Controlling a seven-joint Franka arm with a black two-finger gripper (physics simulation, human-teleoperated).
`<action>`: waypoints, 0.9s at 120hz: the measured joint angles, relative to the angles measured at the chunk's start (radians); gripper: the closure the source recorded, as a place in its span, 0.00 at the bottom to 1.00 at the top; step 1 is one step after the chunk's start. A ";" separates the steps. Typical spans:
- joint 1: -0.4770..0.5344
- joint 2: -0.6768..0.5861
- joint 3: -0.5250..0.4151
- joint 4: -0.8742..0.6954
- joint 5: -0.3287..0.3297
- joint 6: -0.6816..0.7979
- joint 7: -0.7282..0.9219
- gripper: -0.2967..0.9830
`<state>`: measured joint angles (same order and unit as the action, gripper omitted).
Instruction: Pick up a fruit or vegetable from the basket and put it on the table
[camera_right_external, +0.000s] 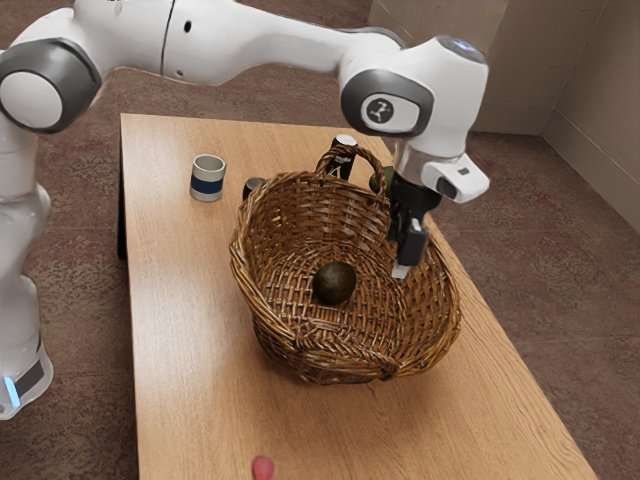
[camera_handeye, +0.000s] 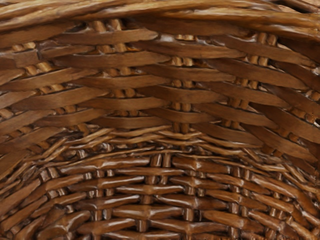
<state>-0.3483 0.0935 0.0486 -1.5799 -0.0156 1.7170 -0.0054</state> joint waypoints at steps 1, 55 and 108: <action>-0.006 -0.002 0.005 -0.007 0.001 0.004 0.000 0.23; 0.002 -0.002 0.077 -0.057 -0.028 0.154 -0.334 0.23; -0.056 -0.122 0.120 -0.279 -0.035 0.172 -0.565 0.23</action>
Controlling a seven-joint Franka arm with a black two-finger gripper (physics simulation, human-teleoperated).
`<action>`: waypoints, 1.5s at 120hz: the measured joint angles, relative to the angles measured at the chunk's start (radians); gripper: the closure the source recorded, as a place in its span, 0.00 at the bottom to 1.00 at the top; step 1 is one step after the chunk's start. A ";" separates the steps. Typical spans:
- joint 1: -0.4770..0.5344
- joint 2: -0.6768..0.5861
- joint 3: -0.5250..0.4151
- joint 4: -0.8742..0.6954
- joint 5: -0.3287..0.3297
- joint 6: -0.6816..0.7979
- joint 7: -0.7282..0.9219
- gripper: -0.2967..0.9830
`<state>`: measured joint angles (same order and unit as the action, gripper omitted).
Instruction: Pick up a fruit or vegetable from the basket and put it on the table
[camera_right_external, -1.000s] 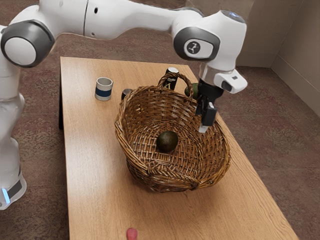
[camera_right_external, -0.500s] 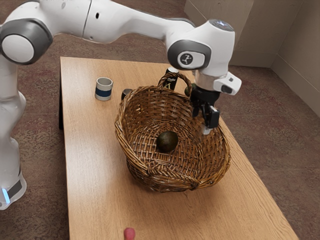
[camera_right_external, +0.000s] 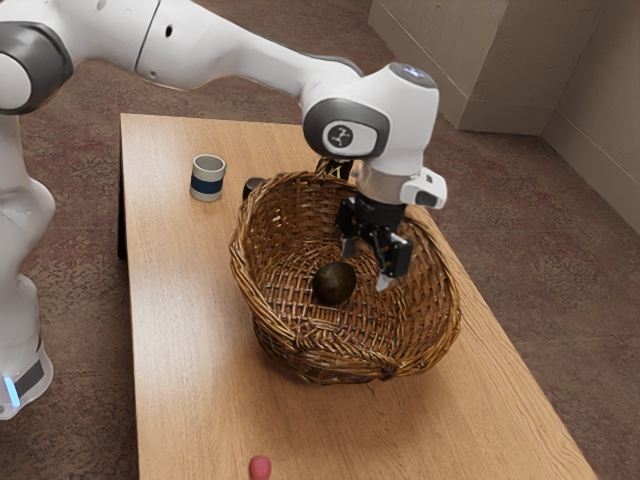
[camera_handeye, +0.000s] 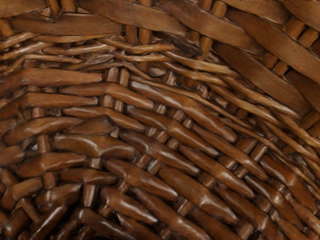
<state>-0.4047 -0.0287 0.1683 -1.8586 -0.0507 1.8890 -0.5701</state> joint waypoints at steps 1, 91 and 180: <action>0.000 0.000 0.002 -0.001 0.000 0.000 -0.003 0.23; 0.004 -0.060 0.031 -0.076 0.002 0.001 -0.151 0.23; -0.060 -0.076 0.032 -0.105 -0.001 0.002 -0.193 0.23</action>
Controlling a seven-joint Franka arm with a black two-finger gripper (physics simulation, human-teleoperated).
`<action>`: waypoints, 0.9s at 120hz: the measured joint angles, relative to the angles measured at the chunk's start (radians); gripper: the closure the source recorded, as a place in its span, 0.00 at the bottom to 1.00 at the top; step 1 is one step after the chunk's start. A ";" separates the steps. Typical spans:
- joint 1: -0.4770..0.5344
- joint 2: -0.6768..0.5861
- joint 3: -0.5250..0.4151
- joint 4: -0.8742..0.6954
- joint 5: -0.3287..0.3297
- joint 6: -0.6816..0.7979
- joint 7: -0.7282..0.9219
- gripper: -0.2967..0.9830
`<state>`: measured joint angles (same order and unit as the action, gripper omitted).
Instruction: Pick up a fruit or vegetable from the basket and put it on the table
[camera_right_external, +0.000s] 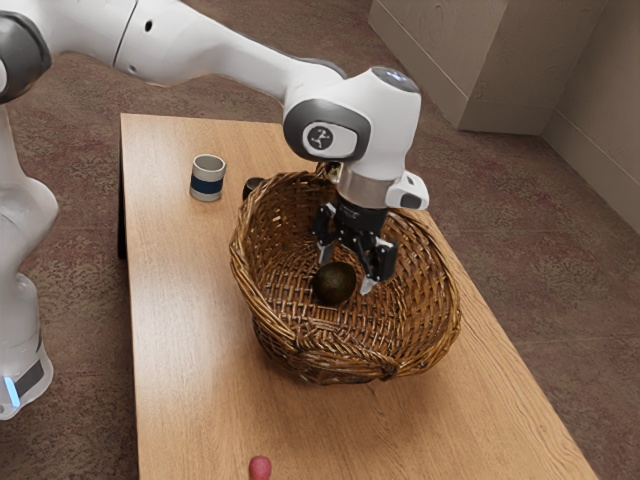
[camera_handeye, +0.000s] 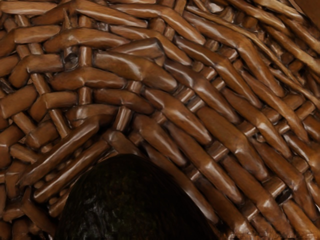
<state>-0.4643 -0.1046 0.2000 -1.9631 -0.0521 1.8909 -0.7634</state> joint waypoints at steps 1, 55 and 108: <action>0.000 0.000 0.000 -0.002 0.000 0.000 0.000 0.23; 0.000 0.021 0.012 -0.030 -0.004 0.001 -0.011 0.49; -0.168 0.553 -0.113 0.954 0.010 -0.134 0.048 0.57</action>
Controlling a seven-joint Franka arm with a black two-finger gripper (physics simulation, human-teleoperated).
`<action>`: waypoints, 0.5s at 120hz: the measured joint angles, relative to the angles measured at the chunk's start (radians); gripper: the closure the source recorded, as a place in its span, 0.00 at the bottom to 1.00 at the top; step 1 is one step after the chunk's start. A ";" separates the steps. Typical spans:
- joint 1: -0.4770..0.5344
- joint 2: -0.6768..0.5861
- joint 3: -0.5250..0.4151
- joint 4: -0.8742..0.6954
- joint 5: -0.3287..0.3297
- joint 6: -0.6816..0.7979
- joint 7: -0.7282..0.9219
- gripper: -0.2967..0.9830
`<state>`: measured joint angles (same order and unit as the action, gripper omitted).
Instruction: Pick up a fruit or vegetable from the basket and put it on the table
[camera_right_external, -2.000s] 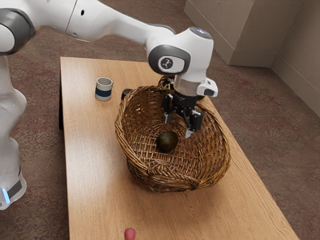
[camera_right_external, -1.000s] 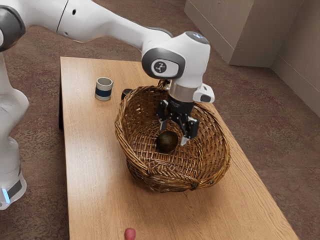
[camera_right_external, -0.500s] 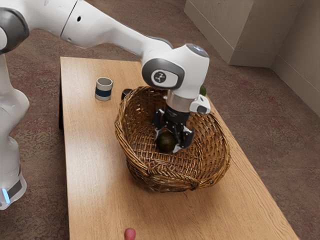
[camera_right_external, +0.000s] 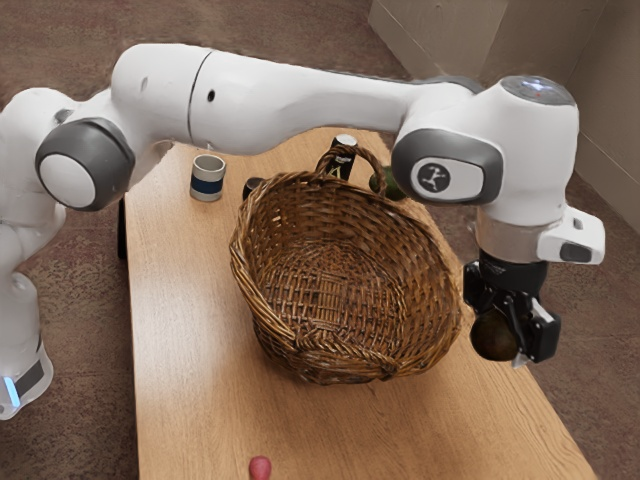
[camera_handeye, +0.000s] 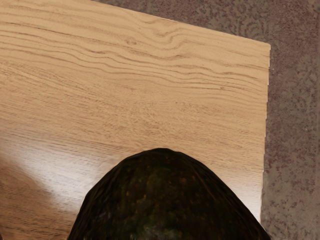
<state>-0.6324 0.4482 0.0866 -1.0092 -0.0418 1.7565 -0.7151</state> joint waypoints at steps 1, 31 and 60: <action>-0.001 0.015 -0.004 0.021 0.000 -0.002 0.003 0.57; -0.004 0.207 -0.049 0.242 0.001 -0.052 0.094 0.50; -0.009 0.212 -0.049 0.245 -0.005 -0.059 0.154 0.28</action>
<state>-0.6418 0.6598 0.0379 -0.7644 -0.0469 1.6973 -0.5612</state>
